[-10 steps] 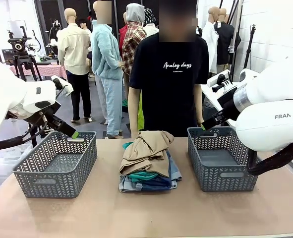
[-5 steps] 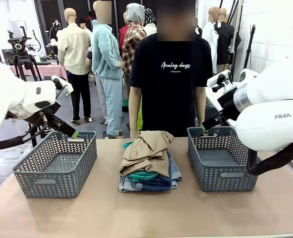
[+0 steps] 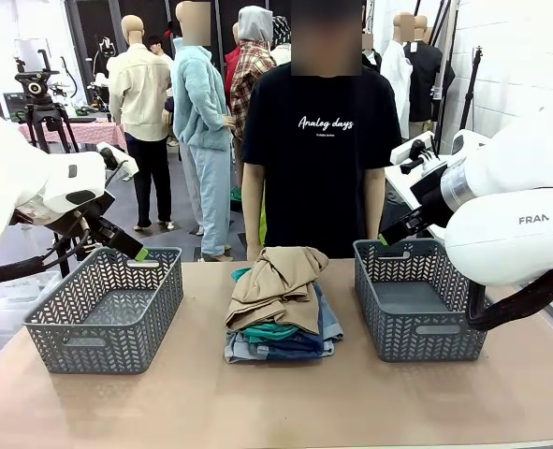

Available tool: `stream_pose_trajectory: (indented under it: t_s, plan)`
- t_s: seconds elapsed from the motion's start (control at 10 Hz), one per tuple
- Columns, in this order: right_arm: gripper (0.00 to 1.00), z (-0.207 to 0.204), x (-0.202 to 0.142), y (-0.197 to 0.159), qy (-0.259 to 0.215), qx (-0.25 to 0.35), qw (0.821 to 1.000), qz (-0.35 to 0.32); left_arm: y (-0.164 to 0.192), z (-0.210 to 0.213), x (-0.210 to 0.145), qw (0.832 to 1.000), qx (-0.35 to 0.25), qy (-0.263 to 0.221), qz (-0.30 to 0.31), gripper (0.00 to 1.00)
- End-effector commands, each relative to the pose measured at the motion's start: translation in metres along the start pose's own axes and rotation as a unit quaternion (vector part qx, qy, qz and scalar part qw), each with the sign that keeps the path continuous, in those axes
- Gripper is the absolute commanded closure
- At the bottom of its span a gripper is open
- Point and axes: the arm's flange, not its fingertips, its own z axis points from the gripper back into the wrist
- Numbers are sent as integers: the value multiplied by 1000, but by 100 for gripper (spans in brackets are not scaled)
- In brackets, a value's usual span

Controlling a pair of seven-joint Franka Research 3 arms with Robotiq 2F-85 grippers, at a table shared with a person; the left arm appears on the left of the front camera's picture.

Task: Sort the tops and bottoms.
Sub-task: Lift clothes from the center of the table with your left hand.

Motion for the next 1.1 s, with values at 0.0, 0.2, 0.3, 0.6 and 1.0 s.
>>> stream_pose_trajectory:
  t_s: [0.0,0.2,0.3,0.6,1.0]
  plan:
    - [0,0,1,1,-2,-3,1000,2,0,0,0,1000,0,0,0,0]
    - [0,0,1,1,-2,-3,1000,2,-18,-34,33,999,-39,23,5,0]
    - [0,0,1,1,-2,-3,1000,2,-30,-54,56,998,-56,31,-7,0]
    - [0,0,1,1,-2,-3,1000,2,-71,-124,102,991,-95,93,-29,0]
    - [0,0,1,1,-2,-3,1000,2,-82,-157,119,991,-72,109,-26,0]
